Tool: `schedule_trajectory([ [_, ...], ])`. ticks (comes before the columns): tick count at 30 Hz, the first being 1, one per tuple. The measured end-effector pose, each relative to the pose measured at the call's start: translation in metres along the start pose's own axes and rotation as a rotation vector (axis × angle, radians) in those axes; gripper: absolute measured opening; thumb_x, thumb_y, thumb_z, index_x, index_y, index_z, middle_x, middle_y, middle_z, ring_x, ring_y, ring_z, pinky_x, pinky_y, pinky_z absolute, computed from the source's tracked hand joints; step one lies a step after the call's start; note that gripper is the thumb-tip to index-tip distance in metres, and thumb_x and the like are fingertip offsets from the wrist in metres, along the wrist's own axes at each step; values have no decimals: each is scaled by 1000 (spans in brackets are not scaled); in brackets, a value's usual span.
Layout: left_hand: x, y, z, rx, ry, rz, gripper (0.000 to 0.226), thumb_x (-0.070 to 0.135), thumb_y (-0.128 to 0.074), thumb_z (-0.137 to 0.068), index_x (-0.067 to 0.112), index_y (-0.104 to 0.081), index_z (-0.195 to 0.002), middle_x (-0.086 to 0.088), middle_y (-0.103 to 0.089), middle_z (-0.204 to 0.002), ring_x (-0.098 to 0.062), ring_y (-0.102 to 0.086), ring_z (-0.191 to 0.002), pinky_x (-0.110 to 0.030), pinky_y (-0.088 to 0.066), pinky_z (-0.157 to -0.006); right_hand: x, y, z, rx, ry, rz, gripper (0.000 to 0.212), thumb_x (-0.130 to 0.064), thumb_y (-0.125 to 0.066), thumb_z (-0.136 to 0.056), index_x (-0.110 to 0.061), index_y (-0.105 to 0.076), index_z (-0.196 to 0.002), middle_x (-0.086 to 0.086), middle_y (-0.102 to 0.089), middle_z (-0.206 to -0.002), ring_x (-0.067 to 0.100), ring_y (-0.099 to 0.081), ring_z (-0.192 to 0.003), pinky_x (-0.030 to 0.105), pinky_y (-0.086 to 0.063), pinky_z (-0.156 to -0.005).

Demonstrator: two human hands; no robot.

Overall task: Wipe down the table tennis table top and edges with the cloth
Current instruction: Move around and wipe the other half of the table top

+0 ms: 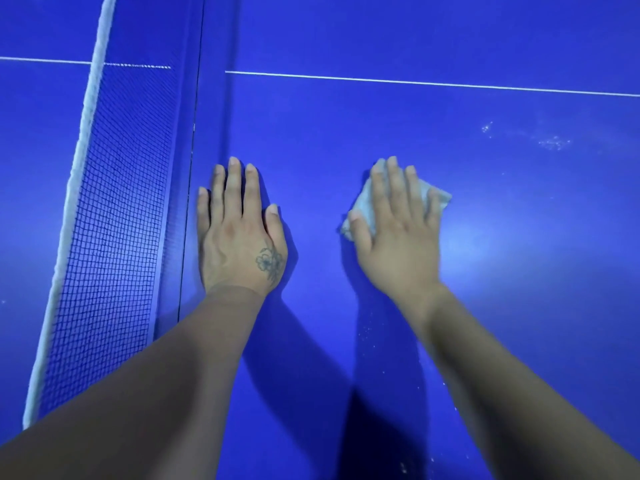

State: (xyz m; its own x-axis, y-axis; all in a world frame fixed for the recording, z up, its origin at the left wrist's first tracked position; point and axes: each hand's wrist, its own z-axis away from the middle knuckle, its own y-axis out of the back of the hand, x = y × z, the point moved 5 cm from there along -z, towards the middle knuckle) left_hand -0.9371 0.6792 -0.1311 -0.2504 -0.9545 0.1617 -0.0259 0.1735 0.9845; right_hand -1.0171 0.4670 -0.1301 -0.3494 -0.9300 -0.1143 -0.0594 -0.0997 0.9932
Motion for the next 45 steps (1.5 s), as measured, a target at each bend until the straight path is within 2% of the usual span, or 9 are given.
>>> schedule_trajectory([
  [7,2,4,1,41,-16,22,65,42,-28,-109,13,-29,-167,-7,-21,-177,-25,-13,-165,-49,-9,-134,-62,-10,-55,-18,114,-28,76,-58,-30,-104,-22,-27,-170,-3,-20,-178,23,-15,-165,58,-10,-131],
  [10,1,3,2,42,-25,23,65,41,-27,-109,12,-29,-167,-7,-21,-177,-25,-13,-165,-49,-9,-134,-45,-11,-80,-89,160,-19,76,-55,-28,-104,-25,-16,-172,-6,-11,-180,21,-8,-166,55,-4,-133],
  [13,2,5,3,17,-36,31,64,39,-22,-110,11,-27,-168,-7,-19,-177,-26,-11,-165,-50,-7,-134,-4,-4,-82,-117,94,-41,76,-56,-27,-104,-28,-10,-173,-8,-5,-180,20,-3,-167,55,-1,-133],
  [17,4,9,12,-24,-49,39,66,41,-20,-109,10,-29,-167,-8,-20,-177,-28,-9,-165,-53,-7,-133,54,5,-46,-154,-31,-59,74,-56,-25,-106,-30,-5,-172,-10,-1,-180,18,1,-166,57,-1,-132],
  [21,5,21,68,-17,-46,44,63,42,-29,-110,15,-34,-166,-9,-25,-176,-30,-13,-165,-56,-11,-132,76,10,13,-138,-46,-58,73,-54,-20,-106,-28,-8,-173,-8,-4,-180,21,-1,-166,58,-5,-132],
  [26,3,15,135,-109,-5,-71,69,48,-22,-109,18,-15,-171,-7,-8,-179,-30,-1,-166,-58,-8,-132,50,8,84,-49,14,-6,69,-45,-27,-108,-19,-19,-171,1,-17,-179,28,-14,-166,61,-18,-127],
  [30,2,11,132,-79,7,-58,68,44,-26,-109,19,-17,-171,-6,-10,-179,-29,-4,-166,-58,-8,-132,-4,2,109,-73,88,9,72,-55,-28,-109,-20,-21,-171,0,-13,-180,26,-7,-167,61,-11,-130],
  [38,0,8,131,-48,15,-40,66,36,-30,-106,21,-23,-170,-4,-14,-179,-26,-7,-166,-57,-12,-132,-80,-17,24,-12,163,-77,74,-60,-35,-106,-21,-31,-169,-1,-21,-178,26,-16,-165,62,-8,-130],
  [45,1,9,131,-50,18,-35,66,37,-29,-105,21,-25,-169,-2,-15,-178,-26,-8,-166,-55,-10,-133,-18,-12,-41,-98,43,-111,69,-52,-29,-110,-28,-13,-172,-9,-6,-180,20,-3,-166,59,1,-132],
])
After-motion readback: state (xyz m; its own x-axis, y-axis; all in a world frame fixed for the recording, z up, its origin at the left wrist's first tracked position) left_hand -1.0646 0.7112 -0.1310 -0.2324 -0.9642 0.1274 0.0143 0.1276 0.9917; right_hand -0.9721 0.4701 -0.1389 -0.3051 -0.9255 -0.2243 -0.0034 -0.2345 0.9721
